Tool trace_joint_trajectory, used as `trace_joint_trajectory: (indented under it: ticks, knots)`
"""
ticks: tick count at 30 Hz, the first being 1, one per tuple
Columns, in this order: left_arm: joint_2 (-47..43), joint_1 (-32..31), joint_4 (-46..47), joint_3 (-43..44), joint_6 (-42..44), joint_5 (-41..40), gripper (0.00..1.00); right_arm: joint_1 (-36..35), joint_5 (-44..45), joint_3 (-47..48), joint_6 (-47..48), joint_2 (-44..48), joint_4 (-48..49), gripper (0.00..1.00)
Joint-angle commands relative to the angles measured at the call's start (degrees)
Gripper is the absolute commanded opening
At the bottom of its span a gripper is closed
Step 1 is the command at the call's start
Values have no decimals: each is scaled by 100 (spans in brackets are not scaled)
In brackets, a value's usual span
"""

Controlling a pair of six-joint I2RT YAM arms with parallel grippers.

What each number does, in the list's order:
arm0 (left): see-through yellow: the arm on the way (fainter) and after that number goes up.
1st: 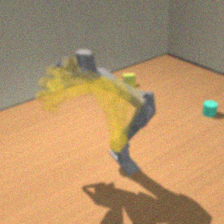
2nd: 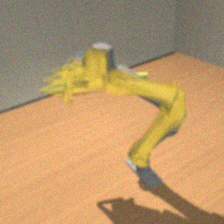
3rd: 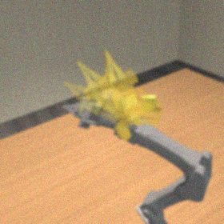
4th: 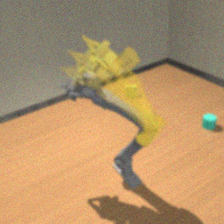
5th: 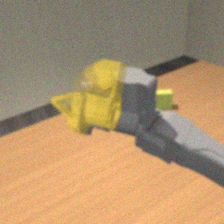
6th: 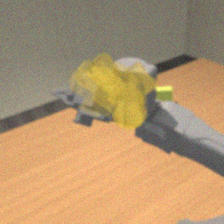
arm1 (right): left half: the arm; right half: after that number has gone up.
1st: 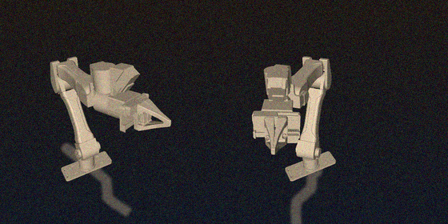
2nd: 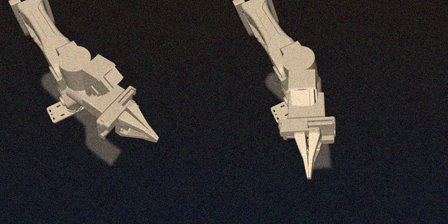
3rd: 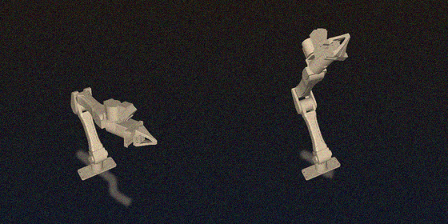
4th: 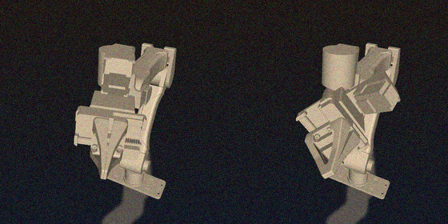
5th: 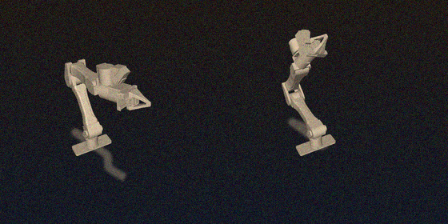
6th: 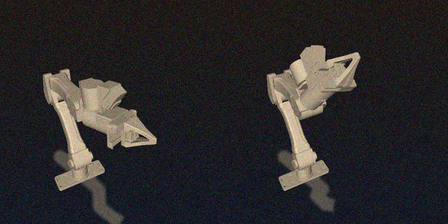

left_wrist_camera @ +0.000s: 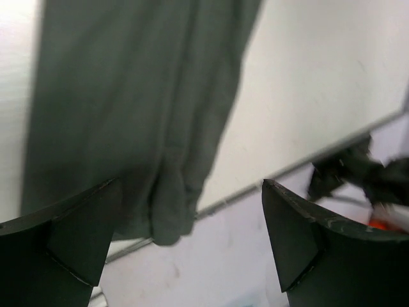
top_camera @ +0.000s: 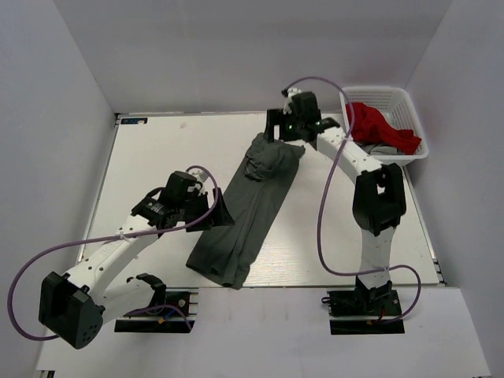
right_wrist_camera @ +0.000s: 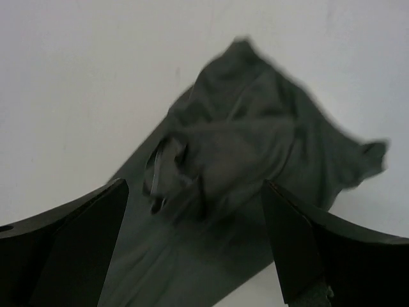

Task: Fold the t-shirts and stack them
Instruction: Rotate the tshirt 85 degrees

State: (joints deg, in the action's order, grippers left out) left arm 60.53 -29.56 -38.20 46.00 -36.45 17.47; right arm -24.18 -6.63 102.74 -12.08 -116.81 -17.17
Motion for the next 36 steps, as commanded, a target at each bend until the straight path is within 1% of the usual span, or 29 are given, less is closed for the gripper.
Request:
trace_joint_trajectory:
  ticks: [1,2,4,6,8,11,13,16,17,19,20,25,26,28,29,32,35,36]
  knots:
    - [28,91,92,-46,-160,-1122,100,-489,232,-1112,-759,342,-384,90]
    - [29,91,163,-117,-161,-1176,100,-525,285,-1394,-831,457,-401,90]
    - [29,91,356,-196,-161,-1176,100,-770,496,-1624,-1015,519,-532,90]
    - [134,91,418,-266,-161,-1316,100,-894,637,-1678,-1182,476,-830,90]
    - [213,91,366,-267,-161,-1421,100,-991,1057,-1687,-1393,388,-1033,90]
    - [275,91,418,-389,-161,-1422,100,-1045,1269,-1634,-1534,99,-1148,90]
    - [275,91,610,-530,-161,-1335,100,-1062,1339,-1389,-1517,-174,-1271,90]
    - [327,91,734,-662,-161,-1334,100,-1036,1611,-696,-1473,-745,-1640,90]
    - [380,91,735,-662,-161,-1334,100,-975,1708,-589,-1438,-1060,-1788,90]
    - [433,91,735,-715,-161,-1413,100,-878,1902,-273,-1508,-1220,-2105,90]
    - [433,91,735,-715,-161,-1413,100,-877,1972,-246,-1369,-1317,-2115,90]
    - [705,91,787,-715,-152,-1290,100,-351,2078,43,-1060,-1528,-2106,90]
    - [706,91,839,-715,-100,-1290,100,-150,2026,97,-729,-1624,-2080,90]
    - [863,91,840,-663,-99,-1290,100,-17,1920,255,-437,-1660,-1861,90]
    - [916,91,901,-662,-99,-1290,100,97,1885,316,-140,-1686,-1704,90]
    - [1135,91,1137,-610,67,-1151,100,404,1850,562,502,-1678,-1631,90]
    - [1486,91,1454,-557,120,-939,100,467,1631,537,952,-1380,-1387,90]
    - [1610,91,1507,-487,181,-939,100,415,1378,476,1396,-1240,-1290,90]
